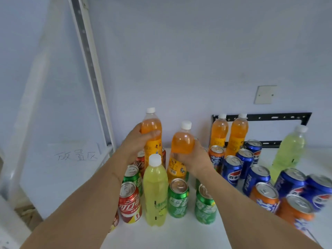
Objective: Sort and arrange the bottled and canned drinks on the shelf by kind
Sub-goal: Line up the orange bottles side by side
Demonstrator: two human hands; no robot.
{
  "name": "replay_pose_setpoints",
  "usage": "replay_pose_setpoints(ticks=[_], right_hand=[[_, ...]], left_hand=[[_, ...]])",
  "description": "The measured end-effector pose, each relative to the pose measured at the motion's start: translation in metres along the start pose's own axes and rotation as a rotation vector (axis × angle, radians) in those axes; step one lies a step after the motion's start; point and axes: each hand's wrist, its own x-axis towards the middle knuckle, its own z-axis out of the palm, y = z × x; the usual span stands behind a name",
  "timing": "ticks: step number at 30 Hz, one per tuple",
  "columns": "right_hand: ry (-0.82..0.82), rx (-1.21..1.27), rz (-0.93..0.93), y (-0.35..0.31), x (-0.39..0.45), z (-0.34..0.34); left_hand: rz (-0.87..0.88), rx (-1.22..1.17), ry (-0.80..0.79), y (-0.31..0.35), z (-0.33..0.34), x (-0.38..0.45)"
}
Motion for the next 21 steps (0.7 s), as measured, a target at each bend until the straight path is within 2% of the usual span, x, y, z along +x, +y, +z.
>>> replay_pose_setpoints(ticks=[6,11,15,21], right_hand=[[0.133,0.218,-0.107,-0.022,-0.017,-0.072],[0.202,0.471,-0.11,-0.009,-0.051,-0.144],[0.239,0.582,-0.102,0.022,-0.089,-0.207],[0.284,0.504,-0.024,0.1,-0.137,-0.293]], left_hand=[[0.275,-0.085,0.103,0.094,0.033,-0.021],[0.408,-0.11,0.101,0.154,0.102,-0.062],[0.395,-0.146,0.047,0.164,0.179,-0.111],[0.174,-0.256,-0.07,0.127,0.305,-0.179]])
